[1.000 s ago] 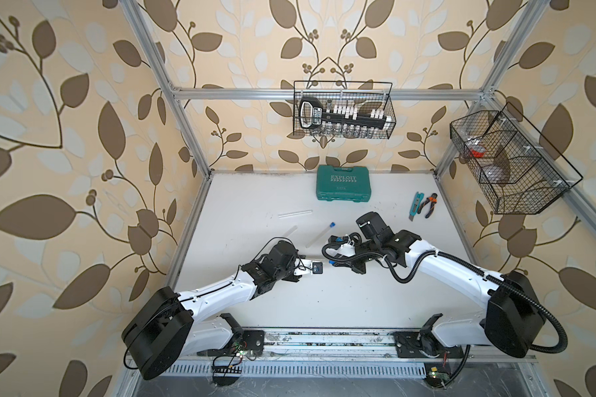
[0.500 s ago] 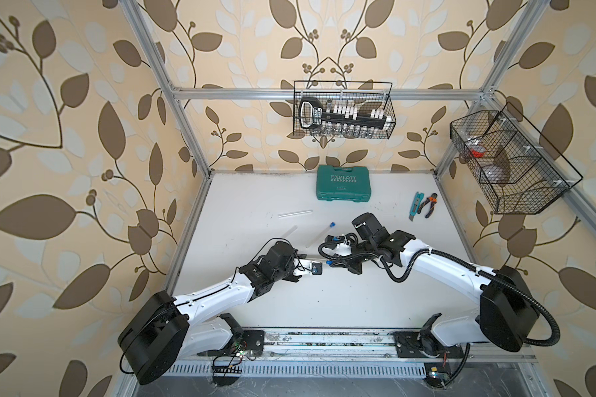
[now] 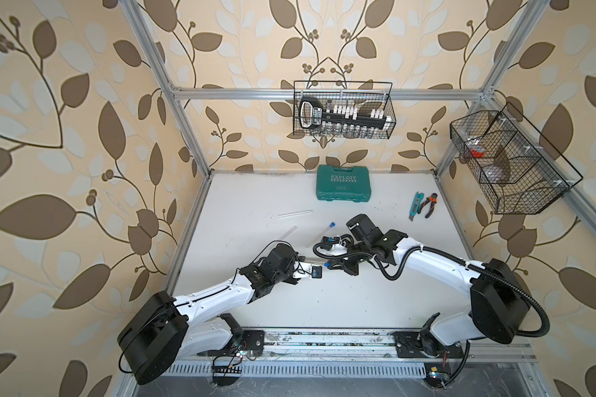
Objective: Insert stoppers into test tubes
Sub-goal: Insert the stopper into the test tube.
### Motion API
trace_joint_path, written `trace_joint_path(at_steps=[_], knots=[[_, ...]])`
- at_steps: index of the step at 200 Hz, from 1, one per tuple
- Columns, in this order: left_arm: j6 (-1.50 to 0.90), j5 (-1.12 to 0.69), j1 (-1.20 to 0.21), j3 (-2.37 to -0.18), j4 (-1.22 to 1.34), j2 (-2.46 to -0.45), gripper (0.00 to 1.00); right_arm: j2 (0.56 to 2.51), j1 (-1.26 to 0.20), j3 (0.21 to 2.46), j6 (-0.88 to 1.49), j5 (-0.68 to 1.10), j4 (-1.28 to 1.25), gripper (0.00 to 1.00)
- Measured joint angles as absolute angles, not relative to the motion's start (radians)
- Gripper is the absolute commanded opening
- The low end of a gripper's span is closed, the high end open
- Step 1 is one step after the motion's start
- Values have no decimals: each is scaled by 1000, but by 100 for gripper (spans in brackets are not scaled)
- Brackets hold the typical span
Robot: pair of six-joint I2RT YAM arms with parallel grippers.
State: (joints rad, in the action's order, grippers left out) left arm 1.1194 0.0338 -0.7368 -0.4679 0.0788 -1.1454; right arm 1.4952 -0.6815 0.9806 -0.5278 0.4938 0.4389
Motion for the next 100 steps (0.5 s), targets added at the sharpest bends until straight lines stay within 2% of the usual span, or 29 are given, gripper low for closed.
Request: trace_joint_path(at_steps=[66, 100], knots=[[1194, 166, -786, -468, 89, -1145, 0, 1568, -685, 1075, -413, 487, 529, 8], [1250, 177, -798, -468, 91, -1126, 0, 1576, -685, 1097, -355, 512, 556, 7]])
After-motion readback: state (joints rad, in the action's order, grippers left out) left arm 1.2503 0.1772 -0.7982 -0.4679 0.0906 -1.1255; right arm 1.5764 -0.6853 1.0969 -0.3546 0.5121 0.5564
